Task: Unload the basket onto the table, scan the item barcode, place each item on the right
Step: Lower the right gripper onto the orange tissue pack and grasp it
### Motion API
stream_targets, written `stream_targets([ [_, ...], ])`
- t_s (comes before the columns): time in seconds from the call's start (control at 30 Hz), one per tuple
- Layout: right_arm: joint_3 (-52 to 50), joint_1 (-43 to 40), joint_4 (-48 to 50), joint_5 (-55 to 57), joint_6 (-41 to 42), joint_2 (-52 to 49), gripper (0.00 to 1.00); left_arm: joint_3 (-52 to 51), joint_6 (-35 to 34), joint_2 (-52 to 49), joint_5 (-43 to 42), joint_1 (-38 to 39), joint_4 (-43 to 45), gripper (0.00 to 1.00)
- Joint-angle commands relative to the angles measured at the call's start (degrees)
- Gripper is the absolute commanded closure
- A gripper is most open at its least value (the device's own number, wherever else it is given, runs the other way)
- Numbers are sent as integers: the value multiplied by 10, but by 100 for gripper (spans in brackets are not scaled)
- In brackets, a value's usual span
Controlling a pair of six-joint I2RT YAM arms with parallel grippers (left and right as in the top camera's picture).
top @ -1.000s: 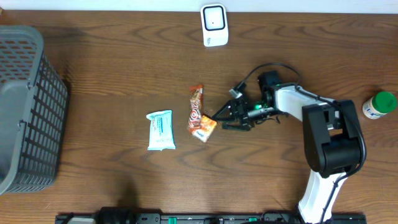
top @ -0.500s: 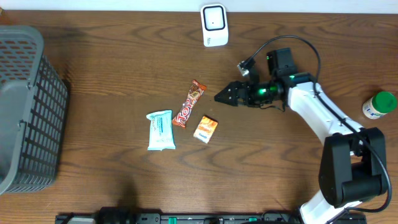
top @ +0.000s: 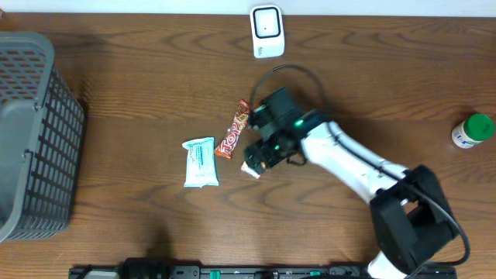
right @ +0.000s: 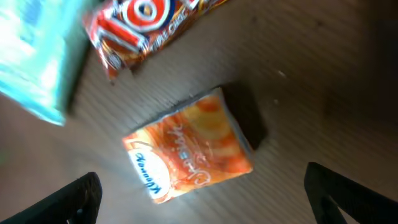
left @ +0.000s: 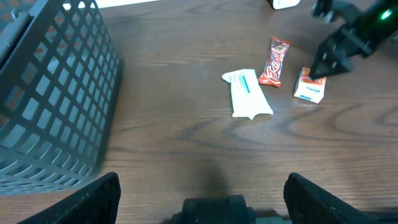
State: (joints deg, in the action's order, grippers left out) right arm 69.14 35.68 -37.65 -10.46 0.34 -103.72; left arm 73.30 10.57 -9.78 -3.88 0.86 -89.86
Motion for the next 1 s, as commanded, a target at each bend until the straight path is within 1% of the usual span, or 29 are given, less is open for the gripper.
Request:
stream_targets([
  [0.0,2,28,0,172,-63,-9,1,0,5,1,5,2,-1,16],
  [0.2,2,42,29,167,-84,-37,1,0,5,1,5,2,-1,16],
  [0.37,2,43,10,96,-94,-61,1,0,5,1,5,2,-1,16],
  [0.5,4,48,4,84,-94,-59,1,0,5,1,5,2,-1,16],
  [0.7,46,49,-42,87,-94,-59,1,0,5,1,5,2,-1,16],
  [0.87,113,47,-90,87,-62,-59,1,0,5,1,5,2,-1,16],
  [0.93,134,48,-113,64,-60,-59,1,0,5,1,5,2,-1,16],
  [0.97,140,49,-124,44,-60,-59,3,0,5,1,5,2,-1,16],
])
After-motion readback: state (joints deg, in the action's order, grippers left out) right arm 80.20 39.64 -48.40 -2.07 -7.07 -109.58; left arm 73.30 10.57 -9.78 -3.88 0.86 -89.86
